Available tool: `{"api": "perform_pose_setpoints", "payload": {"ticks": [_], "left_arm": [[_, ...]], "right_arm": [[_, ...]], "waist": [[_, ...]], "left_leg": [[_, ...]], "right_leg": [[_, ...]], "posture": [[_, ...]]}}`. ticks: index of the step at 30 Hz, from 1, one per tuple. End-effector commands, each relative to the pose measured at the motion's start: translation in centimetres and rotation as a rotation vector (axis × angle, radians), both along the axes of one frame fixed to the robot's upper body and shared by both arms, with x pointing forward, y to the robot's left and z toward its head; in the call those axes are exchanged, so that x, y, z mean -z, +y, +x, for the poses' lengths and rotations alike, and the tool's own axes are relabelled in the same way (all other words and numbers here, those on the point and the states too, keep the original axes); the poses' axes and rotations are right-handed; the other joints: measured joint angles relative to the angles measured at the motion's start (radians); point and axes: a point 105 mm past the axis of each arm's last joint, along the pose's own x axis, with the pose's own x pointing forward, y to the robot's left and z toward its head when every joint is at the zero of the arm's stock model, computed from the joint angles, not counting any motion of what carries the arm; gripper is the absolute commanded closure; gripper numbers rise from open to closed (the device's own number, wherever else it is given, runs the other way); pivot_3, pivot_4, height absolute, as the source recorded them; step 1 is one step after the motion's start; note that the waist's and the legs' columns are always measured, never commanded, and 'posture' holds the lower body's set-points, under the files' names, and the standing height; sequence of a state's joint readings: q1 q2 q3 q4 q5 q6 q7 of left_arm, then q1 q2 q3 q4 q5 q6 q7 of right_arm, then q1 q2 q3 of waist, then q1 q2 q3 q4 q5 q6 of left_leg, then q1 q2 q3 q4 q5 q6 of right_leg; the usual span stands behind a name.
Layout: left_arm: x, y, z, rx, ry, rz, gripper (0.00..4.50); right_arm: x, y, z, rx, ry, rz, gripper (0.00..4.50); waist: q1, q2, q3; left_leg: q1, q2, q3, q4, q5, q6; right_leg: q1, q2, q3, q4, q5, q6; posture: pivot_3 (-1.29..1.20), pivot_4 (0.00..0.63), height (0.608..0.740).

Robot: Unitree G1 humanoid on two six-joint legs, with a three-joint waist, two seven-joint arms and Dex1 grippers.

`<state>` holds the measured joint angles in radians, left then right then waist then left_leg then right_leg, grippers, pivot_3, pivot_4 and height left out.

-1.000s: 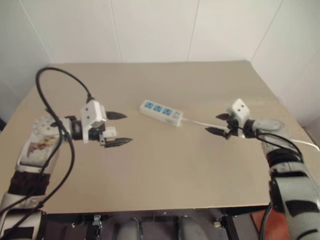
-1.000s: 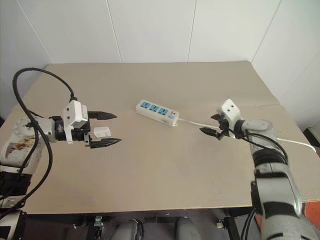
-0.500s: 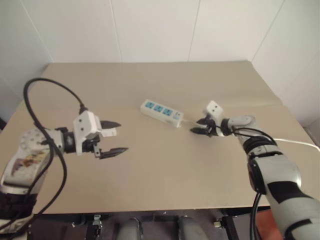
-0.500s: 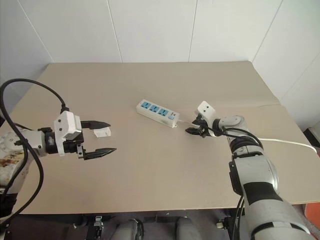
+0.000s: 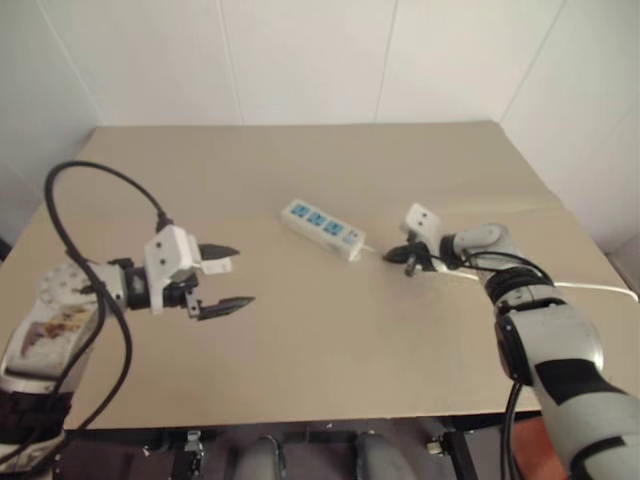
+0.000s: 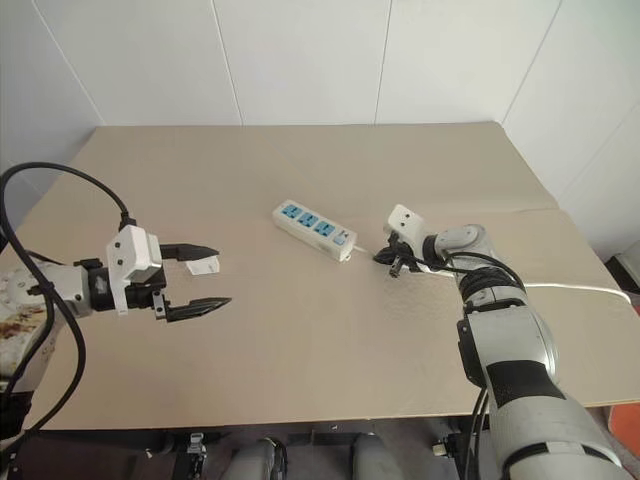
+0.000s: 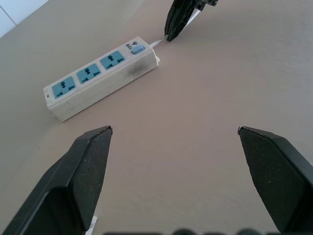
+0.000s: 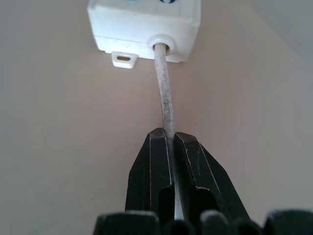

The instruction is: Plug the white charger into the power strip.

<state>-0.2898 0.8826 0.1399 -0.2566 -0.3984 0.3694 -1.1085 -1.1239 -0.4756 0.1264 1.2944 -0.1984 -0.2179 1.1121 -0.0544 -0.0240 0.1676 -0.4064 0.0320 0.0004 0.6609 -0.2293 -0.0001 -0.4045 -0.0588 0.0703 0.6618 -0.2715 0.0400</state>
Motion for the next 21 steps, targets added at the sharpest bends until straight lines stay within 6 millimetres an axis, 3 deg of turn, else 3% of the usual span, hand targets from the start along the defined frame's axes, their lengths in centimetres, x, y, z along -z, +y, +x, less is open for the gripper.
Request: {"api": "perform_pose_setpoints", "payload": {"ticks": [1, 4, 9, 12, 15, 21], "left_arm": [[-1.4, 0.5, 0.0, 0.012, -0.052, 0.013, 0.00], [-1.2, 1.2, 0.2, 0.002, -0.036, 0.030, 0.00], [-1.1, 1.8, 0.8, 0.006, -0.022, 0.058, 0.00], [-1.4, 1.8, 1.2, 0.013, -0.026, 0.056, 0.00], [-1.4, 1.7, 1.6, 0.023, -0.026, 0.058, 0.00], [-1.3, 1.1, 1.9, 0.048, -0.025, 0.059, 0.00]], "right_arm": [[-1.3, 0.0, -0.8, -0.094, -0.094, 0.048, 4.49], [-1.0, -0.8, -2.3, -0.113, -0.146, 0.095, 4.49], [-0.1, -2.2, -6.7, -0.133, -0.149, 0.107, 4.49], [0.2, -2.2, -9.2, -0.146, -0.131, 0.137, 4.49], [0.4, -1.9, -10.3, -0.140, -0.111, 0.166, 4.49], [0.3, -1.2, -10.8, -0.105, -0.124, 0.216, 2.48]], "waist": [[-0.002, 0.000, 0.000], [0.000, 0.000, 0.000], [0.015, 0.000, 0.000], [0.021, 0.000, 0.000], [0.012, 0.000, 0.000], [0.009, 0.000, 0.000]], "left_leg": [[0.000, 0.000, 0.000, 0.000, 0.000, 0.000], [0.000, 0.000, 0.000, -0.001, 0.000, 0.000], [0.000, 0.000, -0.001, 0.000, 0.000, 0.000], [0.000, 0.000, -0.001, 0.000, 0.000, 0.000], [0.001, 0.000, 0.000, 0.000, 0.000, 0.000], [0.003, 0.001, 0.001, 0.000, 0.000, 0.000]], "right_leg": [[0.000, 0.000, 0.000, 0.000, 0.000, 0.000], [0.000, 0.000, 0.000, 0.000, 0.000, 0.000], [0.000, 0.000, 0.000, 0.000, 0.000, 0.000], [0.000, 0.000, -0.001, 0.000, 0.000, 0.000], [0.000, 0.000, 0.000, -0.004, 0.000, 0.000], [0.000, 0.002, 0.001, -0.002, 0.000, 0.000]], "posture": [[0.00, 0.150, 0.740], [0.00, 0.150, 0.740], [0.00, 0.150, 0.740], [0.00, 0.150, 0.740], [0.00, 0.150, 0.740], [0.00, 0.150, 0.740]]}}
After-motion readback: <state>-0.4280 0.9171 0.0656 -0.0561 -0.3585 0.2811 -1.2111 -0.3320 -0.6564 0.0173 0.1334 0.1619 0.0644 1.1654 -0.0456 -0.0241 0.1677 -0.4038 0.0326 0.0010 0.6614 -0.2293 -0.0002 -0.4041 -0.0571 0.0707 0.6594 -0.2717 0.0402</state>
